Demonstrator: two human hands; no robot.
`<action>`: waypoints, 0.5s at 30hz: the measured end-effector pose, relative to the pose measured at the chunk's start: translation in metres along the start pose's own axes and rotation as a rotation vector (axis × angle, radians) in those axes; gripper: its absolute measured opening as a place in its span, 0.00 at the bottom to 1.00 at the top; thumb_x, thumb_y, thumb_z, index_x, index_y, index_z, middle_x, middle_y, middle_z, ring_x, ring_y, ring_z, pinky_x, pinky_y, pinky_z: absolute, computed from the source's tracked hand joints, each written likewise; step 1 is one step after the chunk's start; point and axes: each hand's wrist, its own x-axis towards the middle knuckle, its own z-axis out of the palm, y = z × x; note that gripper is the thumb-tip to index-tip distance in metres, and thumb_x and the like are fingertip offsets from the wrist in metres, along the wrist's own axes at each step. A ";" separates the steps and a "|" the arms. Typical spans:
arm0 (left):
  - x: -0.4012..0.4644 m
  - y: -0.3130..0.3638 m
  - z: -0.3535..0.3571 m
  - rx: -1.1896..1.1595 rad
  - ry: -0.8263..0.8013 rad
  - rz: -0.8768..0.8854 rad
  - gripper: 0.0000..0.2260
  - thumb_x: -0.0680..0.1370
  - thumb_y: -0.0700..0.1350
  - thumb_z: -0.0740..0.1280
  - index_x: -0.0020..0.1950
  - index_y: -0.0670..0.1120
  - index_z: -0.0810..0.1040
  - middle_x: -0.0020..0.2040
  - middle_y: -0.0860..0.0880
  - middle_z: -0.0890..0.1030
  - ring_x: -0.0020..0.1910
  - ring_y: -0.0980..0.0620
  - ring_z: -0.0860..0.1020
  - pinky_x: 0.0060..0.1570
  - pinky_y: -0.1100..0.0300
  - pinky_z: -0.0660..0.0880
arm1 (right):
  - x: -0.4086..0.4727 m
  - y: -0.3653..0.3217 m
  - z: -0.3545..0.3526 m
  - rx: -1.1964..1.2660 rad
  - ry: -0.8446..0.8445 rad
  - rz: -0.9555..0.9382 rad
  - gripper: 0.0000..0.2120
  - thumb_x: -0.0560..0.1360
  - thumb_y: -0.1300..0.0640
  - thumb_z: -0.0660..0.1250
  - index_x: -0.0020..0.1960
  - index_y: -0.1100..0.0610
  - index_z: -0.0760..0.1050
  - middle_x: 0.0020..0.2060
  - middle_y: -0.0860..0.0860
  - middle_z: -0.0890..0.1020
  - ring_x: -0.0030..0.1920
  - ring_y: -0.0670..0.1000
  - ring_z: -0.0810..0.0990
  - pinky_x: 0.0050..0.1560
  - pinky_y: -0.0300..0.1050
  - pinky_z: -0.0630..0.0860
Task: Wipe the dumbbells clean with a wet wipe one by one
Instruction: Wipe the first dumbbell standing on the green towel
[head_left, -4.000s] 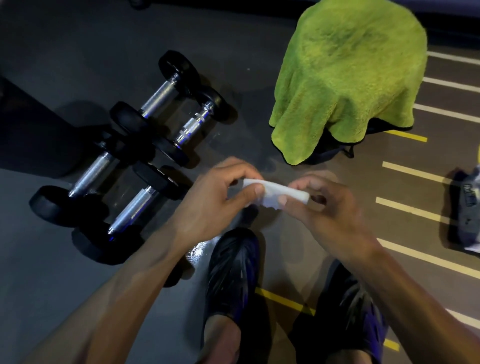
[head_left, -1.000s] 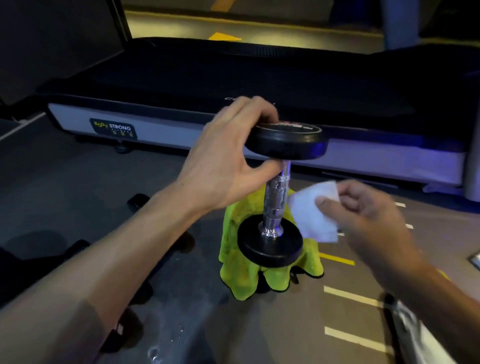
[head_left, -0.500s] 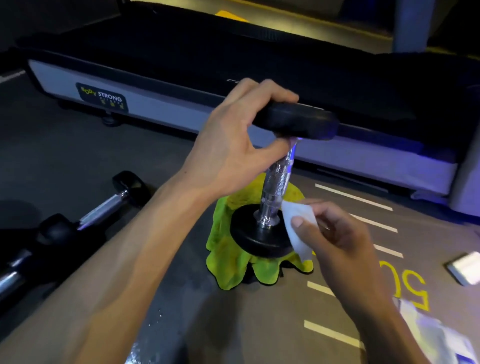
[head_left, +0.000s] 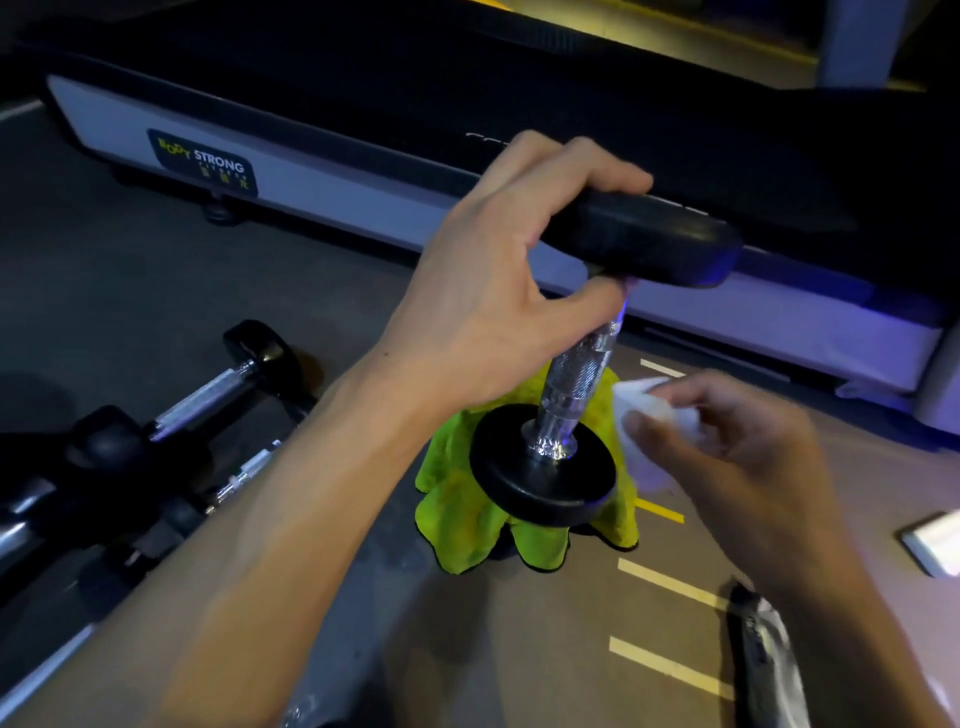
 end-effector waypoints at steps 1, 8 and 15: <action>0.000 0.000 0.000 -0.001 0.003 0.003 0.19 0.73 0.45 0.77 0.64 0.49 0.80 0.55 0.55 0.75 0.55 0.58 0.77 0.57 0.65 0.72 | -0.003 -0.004 0.000 -0.134 0.092 -0.127 0.07 0.74 0.57 0.77 0.43 0.47 0.80 0.42 0.42 0.83 0.41 0.41 0.80 0.42 0.40 0.74; 0.001 -0.002 0.005 -0.011 0.007 -0.001 0.18 0.74 0.45 0.76 0.64 0.50 0.80 0.53 0.56 0.74 0.52 0.61 0.75 0.56 0.68 0.70 | -0.023 -0.016 0.033 -0.447 0.046 -0.466 0.11 0.74 0.62 0.72 0.53 0.49 0.84 0.49 0.42 0.76 0.45 0.44 0.76 0.48 0.23 0.66; 0.007 -0.007 0.004 -0.047 0.004 -0.015 0.18 0.75 0.45 0.76 0.64 0.49 0.80 0.54 0.54 0.75 0.54 0.57 0.77 0.60 0.57 0.75 | -0.034 -0.011 0.019 -0.443 -0.138 -0.518 0.16 0.73 0.65 0.69 0.55 0.50 0.85 0.51 0.42 0.83 0.47 0.51 0.79 0.46 0.43 0.75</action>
